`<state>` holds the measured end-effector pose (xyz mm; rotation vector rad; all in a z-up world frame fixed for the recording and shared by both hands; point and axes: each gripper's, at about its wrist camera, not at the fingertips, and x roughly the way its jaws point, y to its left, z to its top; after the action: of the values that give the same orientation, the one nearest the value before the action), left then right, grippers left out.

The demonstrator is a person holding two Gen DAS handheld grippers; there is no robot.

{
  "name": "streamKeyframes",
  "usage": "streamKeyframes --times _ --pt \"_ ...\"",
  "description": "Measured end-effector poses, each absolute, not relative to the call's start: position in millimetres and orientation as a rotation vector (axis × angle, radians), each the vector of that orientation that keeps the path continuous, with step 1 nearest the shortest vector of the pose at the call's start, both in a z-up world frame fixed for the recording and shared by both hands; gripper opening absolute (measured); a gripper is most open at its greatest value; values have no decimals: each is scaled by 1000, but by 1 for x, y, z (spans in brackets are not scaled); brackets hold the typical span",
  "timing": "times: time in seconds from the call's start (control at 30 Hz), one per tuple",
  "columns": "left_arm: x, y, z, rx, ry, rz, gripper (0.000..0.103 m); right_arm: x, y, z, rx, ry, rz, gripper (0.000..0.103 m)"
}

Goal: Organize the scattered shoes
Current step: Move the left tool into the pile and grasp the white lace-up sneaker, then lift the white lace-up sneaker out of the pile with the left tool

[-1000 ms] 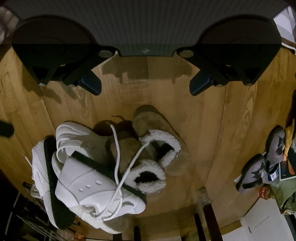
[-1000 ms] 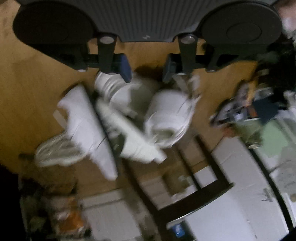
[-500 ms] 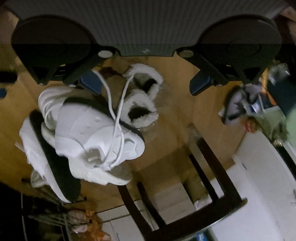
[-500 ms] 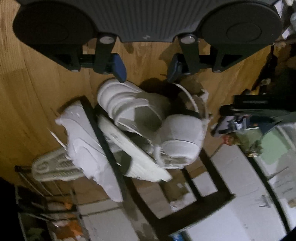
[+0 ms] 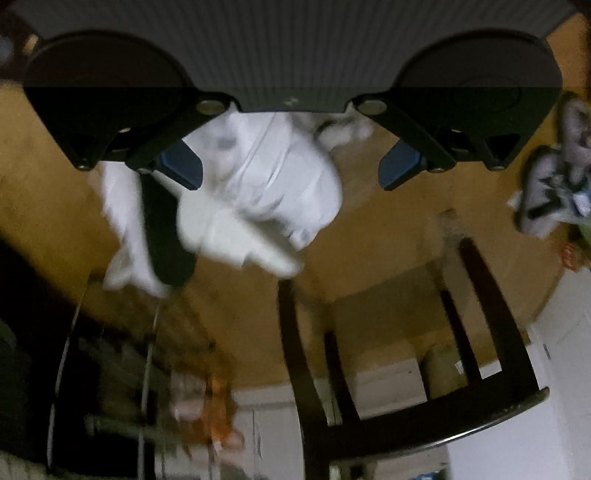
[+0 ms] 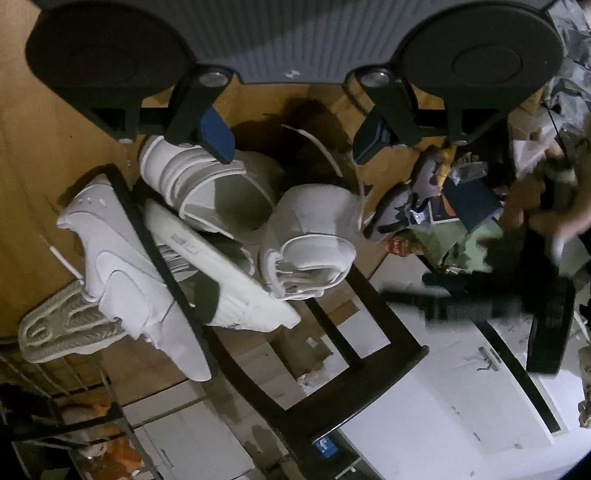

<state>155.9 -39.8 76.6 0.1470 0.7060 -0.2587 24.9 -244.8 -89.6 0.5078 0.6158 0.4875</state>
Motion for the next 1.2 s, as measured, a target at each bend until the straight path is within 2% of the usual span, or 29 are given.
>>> streamKeyframes --times 0.07,0.13,0.17,0.3,0.37,0.43,0.5,0.53,0.57,0.6,0.67,0.73,0.77,0.87,1.07,1.2 --pt "160 -50 64 145 745 -250 103 21 -247 -88 523 591 489 73" --pt "161 -61 46 186 771 -276 103 18 -249 -87 535 569 501 81" --pt "164 -67 37 226 781 -248 103 18 -250 -86 539 562 502 82" --pt "187 -77 7 306 872 -88 103 20 -250 -89 550 568 516 81" --pt "204 -68 -10 196 967 -117 103 22 -246 -91 543 583 525 81" --pt "203 -67 -11 190 965 -123 103 24 -242 -92 525 599 521 81" --pt "199 -66 -10 192 954 -127 96 25 -242 -94 508 611 513 81" --pt "197 -65 -10 194 949 -129 79 27 -241 -95 507 620 510 81" --pt "196 -65 -10 195 943 -131 69 28 -242 -97 511 625 508 81" --pt "194 -65 -9 196 938 -133 66 31 -242 -99 516 634 507 81" --pt "191 -64 -8 199 928 -137 61 35 -242 -102 521 648 504 81" --pt "187 -63 -8 202 917 -141 59 34 -242 -105 517 644 530 69" --pt "185 -63 -7 203 912 -143 57 33 -240 -106 513 634 554 68" --pt "180 -62 -6 207 896 -149 47 32 -235 -107 499 623 589 68" --pt "172 -59 -4 205 871 -158 41 37 -226 -116 478 682 567 71" --pt "180 -59 -3 200 879 -159 42 38 -230 -118 497 689 555 74"
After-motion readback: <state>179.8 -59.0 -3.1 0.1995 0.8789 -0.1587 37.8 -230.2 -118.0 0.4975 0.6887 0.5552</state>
